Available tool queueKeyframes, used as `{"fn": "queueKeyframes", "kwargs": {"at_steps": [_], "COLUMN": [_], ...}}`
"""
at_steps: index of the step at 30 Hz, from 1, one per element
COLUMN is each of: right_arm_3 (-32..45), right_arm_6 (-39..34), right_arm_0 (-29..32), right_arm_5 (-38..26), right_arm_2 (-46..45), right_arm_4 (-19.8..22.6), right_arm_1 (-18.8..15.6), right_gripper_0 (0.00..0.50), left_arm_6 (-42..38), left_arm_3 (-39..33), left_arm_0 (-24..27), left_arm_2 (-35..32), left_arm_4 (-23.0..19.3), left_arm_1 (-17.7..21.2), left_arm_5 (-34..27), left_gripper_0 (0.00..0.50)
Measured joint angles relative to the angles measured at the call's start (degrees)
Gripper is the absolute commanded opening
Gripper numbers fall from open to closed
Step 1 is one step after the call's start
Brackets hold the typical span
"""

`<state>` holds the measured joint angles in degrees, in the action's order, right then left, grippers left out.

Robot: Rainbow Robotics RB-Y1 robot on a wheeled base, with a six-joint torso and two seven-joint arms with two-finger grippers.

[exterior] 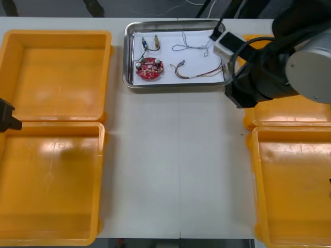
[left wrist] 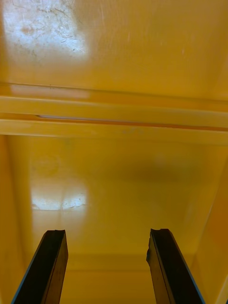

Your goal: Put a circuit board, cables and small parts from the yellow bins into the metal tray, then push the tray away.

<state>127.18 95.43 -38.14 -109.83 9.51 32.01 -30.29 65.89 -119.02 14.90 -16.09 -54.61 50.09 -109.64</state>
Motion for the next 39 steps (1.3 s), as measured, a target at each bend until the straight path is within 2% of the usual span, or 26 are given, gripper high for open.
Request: {"fn": "queueKeyframes", "kwargs": {"at_steps": [5, 11, 17, 23, 32, 39], "right_arm_3": [0.63, 0.61, -1.78, -5.61, -6.02, -7.96], "right_arm_6": [-2.59, -14.74, -15.63, -15.97, -15.97, -15.97], "right_arm_0": [4.54, 9.22, 13.26, 17.77, 25.39, 26.41], "right_arm_5": [0.0, 0.0, -0.01, -0.01, -0.01, -0.01], "right_arm_2": [-5.89, -11.71, -19.0, -26.62, -27.89, -27.95], "right_arm_4": [0.98, 1.79, 9.72, 14.04, 12.9, 12.68], "right_arm_1": [-3.88, -6.84, -10.52, -12.68, -15.5, -15.45], "right_gripper_0": [0.5, 0.5, 0.5, 0.5, 0.5, 0.5], "left_arm_6": [0.0, 0.0, 0.0, 0.0, 0.0, 0.0], "left_arm_3": [-0.02, -0.02, -0.03, -0.03, -0.03, -0.03], "left_arm_0": [-0.01, -0.01, -0.02, -0.02, -0.02, -0.02], "left_arm_2": [0.0, -0.01, -0.01, -0.02, -0.02, -0.02], "left_arm_4": [0.0, 0.0, 0.0, 0.0, 0.0, 0.0], "left_arm_1": [0.02, 0.02, 0.03, 0.04, 0.04, 0.04], "left_arm_5": [0.0, 0.0, 0.0, 0.0, 0.0, 0.0], "left_gripper_0": [0.5, 0.5, 0.5, 0.5, 0.5, 0.5]}}
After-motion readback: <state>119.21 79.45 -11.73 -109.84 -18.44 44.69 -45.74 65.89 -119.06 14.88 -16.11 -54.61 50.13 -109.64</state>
